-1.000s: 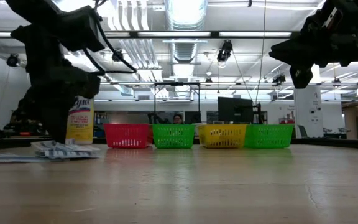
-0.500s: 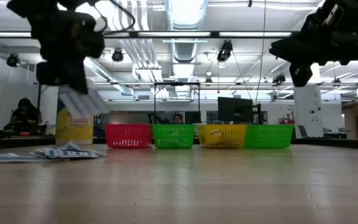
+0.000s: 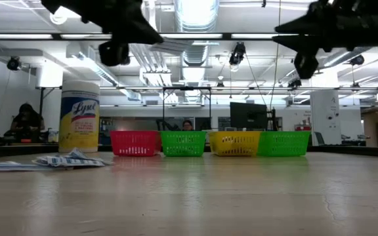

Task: Pick & Place First Aid Supplies
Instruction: Put the blue fingertip bandage into the right green bin

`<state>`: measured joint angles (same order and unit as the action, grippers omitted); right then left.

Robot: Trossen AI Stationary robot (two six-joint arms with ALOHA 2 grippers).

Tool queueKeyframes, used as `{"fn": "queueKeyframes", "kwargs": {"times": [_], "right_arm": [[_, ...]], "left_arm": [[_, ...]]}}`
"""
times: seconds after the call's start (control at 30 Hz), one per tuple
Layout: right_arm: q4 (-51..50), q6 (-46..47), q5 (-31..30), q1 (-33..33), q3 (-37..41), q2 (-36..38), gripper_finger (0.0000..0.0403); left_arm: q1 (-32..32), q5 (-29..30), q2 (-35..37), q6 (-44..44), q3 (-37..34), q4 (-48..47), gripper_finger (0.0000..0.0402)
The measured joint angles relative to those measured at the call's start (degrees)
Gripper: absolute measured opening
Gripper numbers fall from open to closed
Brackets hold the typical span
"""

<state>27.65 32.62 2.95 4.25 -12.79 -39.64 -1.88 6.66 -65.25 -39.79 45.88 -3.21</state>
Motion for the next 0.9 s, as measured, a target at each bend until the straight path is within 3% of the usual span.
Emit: {"fn": "queueKeyframes", "kwargs": {"times": [0.27,0.5,0.9], "right_arm": [[-9.8,-6.4,2.0,0.0,-12.6,-14.5,0.0149],[-14.4,-10.0,3.7,0.1,-21.3,-23.4,0.0210],[-14.1,-10.3,5.3,0.2,-31.1,-33.5,0.0251]], "left_arm": [[1.5,0.1,-7.8,7.3,6.3,2.8,0.0000],[1.6,0.1,-9.2,13.1,10.1,2.3,0.0000],[1.6,0.3,-8.8,15.3,10.3,2.7,0.0000]]}}
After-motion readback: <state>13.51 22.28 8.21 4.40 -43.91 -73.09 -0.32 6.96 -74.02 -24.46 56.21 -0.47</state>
